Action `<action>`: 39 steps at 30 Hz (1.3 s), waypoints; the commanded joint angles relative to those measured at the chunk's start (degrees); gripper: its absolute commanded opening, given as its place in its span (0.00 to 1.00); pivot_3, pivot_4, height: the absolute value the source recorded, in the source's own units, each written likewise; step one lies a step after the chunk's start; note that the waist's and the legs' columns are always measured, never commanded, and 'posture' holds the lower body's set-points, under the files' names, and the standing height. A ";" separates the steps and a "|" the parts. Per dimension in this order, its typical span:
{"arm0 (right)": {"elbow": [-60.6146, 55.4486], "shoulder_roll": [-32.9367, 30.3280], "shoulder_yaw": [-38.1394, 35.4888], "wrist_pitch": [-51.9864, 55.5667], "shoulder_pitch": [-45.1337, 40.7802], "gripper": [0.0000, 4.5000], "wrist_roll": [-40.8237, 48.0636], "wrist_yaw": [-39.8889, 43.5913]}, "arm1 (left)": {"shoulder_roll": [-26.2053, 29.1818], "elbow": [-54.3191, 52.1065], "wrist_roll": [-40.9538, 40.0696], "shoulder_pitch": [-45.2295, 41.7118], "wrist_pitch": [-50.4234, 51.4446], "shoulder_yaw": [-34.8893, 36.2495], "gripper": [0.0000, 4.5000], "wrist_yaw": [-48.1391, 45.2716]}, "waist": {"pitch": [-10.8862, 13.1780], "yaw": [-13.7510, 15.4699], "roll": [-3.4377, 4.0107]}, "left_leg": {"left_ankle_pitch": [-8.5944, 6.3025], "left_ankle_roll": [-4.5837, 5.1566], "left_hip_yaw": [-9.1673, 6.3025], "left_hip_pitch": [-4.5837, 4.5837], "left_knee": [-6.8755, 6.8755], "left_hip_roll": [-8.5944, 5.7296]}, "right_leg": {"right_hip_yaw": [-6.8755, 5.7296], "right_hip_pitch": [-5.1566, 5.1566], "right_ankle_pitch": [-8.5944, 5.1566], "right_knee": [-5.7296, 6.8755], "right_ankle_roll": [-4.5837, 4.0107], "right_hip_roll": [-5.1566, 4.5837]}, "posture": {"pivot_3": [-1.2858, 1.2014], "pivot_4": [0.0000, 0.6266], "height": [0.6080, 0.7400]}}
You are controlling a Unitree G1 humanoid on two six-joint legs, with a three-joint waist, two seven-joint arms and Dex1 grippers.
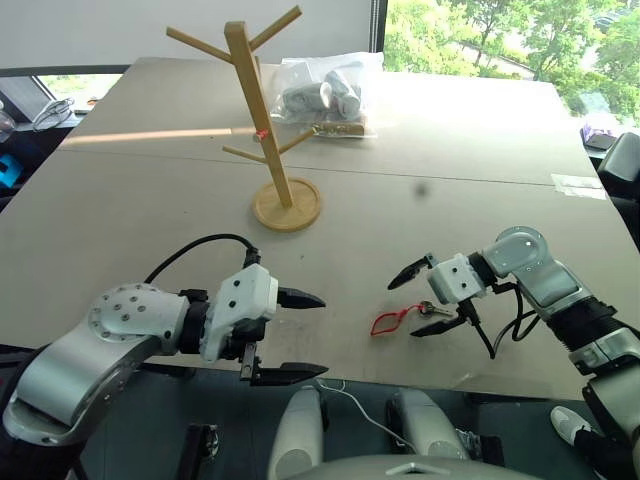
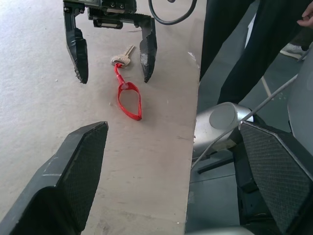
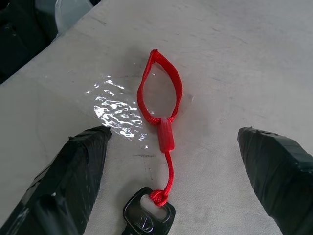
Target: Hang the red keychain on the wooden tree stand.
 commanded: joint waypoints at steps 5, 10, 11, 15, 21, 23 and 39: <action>-2.23 -0.68 -0.30 1.82 -0.86 1.00 1.67 5.08 | 0.44 -1.52 -0.22 0.68 -2.25 0.68 0.98 -0.64 | 0.00 0.00 0.00 | 0.00 0.00 0.00 0.00 0.00 0.00 | 0.00 0.00 0.00 0.00 0.00 0.00 | 0.52 0.24 1.00; -2.89 -1.18 0.17 2.91 -0.21 0.61 1.66 5.63 | 0.52 -1.57 0.12 1.48 -3.06 0.80 1.00 -0.97 | 0.00 0.00 0.00 | 0.00 0.00 0.00 0.00 0.00 0.00 | 0.00 0.00 0.00 0.00 0.00 0.00 | 0.52 0.24 1.00; -2.87 -1.19 0.21 2.81 -0.14 0.51 1.59 5.60 | 0.48 -1.56 0.15 1.51 -3.17 0.77 1.00 -0.92 | 0.00 0.00 0.00 | 0.00 0.00 0.00 0.00 0.00 0.00 | 0.00 0.00 0.00 0.00 0.00 0.00 | 0.52 0.24 1.00; -2.65 -1.16 0.32 2.74 -0.21 0.10 1.50 5.56 | 0.43 -1.57 0.31 1.90 -3.57 0.65 1.00 -0.77 | 0.00 0.00 0.00 | 0.00 0.00 0.00 0.00 0.00 0.00 | 0.00 0.00 0.00 0.00 0.00 0.00 | 0.52 0.24 1.00; -2.24 -1.09 0.24 2.53 -0.46 0.01 1.52 5.47 | 0.45 -1.69 0.21 2.28 -3.85 0.58 1.00 -0.53 | 0.00 0.00 0.00 | 0.00 0.00 0.00 0.00 0.00 0.00 | 0.00 0.00 0.00 0.00 0.00 0.00 | 0.52 0.24 1.00; -2.34 -1.13 0.08 2.63 -0.35 0.01 1.64 5.33 | 0.40 -1.66 0.19 2.14 -3.87 0.51 1.00 -0.42 | 0.00 0.00 0.00 | 0.00 0.00 0.00 0.00 0.00 0.00 | 0.00 0.00 0.00 0.00 0.00 0.00 | 0.52 0.24 1.00; -30.94 -1.53 -16.06 31.15 11.47 0.01 15.93 -19.18 | -0.35 -1.26 -16.72 0.83 7.73 13.62 1.00 11.56 | 0.00 0.04 -0.01 | 0.00 0.00 -0.05 0.03 0.01 0.03 | -0.05 0.04 0.00 0.05 0.01 0.01 | 0.52 0.24 1.00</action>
